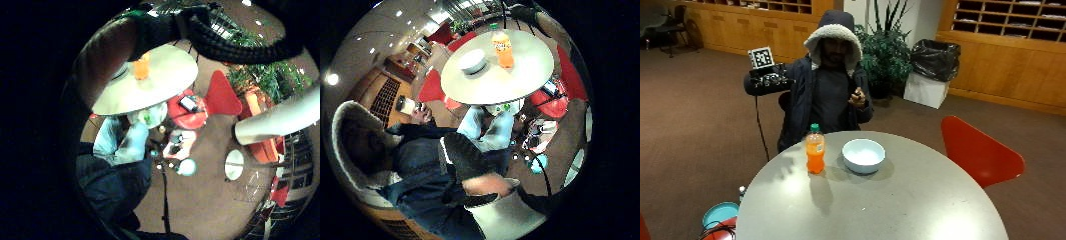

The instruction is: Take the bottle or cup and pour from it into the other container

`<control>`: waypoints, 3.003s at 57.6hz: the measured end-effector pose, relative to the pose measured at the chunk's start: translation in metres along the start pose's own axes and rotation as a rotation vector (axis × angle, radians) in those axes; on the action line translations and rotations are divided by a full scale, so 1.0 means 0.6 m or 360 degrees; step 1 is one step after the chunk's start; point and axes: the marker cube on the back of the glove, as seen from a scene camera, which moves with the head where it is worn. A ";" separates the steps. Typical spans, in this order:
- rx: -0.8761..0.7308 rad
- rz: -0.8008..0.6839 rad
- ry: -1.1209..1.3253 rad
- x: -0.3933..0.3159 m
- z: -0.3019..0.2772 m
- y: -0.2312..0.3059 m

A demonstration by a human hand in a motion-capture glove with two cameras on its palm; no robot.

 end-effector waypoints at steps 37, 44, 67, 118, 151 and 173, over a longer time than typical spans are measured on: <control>0.0070 -0.0186 -0.0163 0.022 0.115 -0.139; 0.0071 -0.0227 -0.0231 0.016 0.160 -0.186; -0.0107 -0.0268 -0.0922 -0.020 0.312 -0.295; -0.0044 -0.0260 -0.1873 -0.134 0.482 -0.470; 0.0308 -0.0513 -0.1802 -0.169 0.394 -0.488; 0.0223 -0.0602 -0.0988 -0.247 0.284 -0.475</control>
